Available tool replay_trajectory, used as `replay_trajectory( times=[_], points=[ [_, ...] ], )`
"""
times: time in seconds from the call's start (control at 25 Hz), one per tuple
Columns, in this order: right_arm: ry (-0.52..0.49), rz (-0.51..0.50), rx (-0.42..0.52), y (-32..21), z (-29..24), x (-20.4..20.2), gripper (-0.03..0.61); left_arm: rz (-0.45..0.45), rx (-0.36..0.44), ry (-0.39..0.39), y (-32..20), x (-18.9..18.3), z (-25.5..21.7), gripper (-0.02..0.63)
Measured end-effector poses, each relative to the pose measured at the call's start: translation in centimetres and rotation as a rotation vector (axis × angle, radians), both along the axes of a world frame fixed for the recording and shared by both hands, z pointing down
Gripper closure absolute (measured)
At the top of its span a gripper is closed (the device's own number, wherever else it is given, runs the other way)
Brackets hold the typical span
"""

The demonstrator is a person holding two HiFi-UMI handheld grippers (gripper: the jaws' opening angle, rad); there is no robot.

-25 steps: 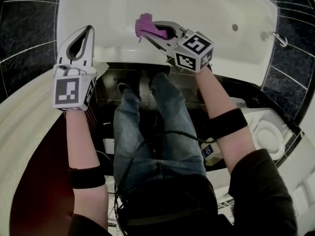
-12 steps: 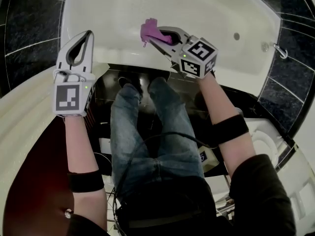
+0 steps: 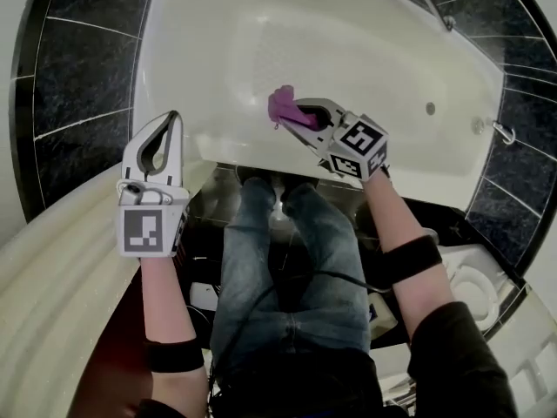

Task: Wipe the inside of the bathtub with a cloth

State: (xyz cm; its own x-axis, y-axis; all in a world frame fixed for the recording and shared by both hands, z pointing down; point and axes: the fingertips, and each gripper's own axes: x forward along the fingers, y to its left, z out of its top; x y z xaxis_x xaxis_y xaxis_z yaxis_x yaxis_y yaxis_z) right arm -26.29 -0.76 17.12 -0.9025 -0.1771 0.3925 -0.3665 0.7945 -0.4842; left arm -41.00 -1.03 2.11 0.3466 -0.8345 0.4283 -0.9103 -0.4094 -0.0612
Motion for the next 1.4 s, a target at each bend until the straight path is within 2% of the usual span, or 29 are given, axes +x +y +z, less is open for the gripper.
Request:
replay_trajectory(
  times=[0.12, 0.28, 0.4, 0.52, 0.72, 1.0, 1.2, 1.4],
  points=[
    [0.017, -0.048, 0.003, -1.7, 2.1, -3.2, 0.485, -0.018, 0.004, 0.02, -0.8, -2.5, 1.5, 0.614],
    [0.047, -0.13, 0.001, -3.1, 6.2, -6.3, 0.488, -0.086, -0.004, 0.031, -1.1, -3.8, 3.3, 0.614],
    [0.065, -0.254, 0.003, -2.2, 10.3, -8.8, 0.487, -0.158, 0.017, 0.036, -0.6, -4.7, 4.6, 0.614],
    [0.058, -0.404, 0.011, -1.1, 14.3, -12.4, 0.486, -0.229, 0.05, 0.008, 0.5, -5.9, 7.0, 0.614],
    [0.065, -0.558, 0.031, 1.1, 20.9, -17.0, 0.485, -0.335, 0.02, 0.017, 2.8, -7.5, 13.4, 0.614],
    [0.062, -0.753, 0.068, 3.6, 27.4, -23.0, 0.486, -0.34, -0.025, -0.005, 4.6, -9.1, 19.0, 0.614],
    [0.067, -0.93, 0.108, 6.3, 27.6, -26.6, 0.488, -0.37, -0.015, -0.011, 5.2, -11.1, 19.6, 0.614],
    [0.081, -1.052, 0.126, 9.6, 28.4, -27.6, 0.488, -0.361, -0.016, -0.038, 5.0, -11.7, 19.6, 0.614]
  ],
)
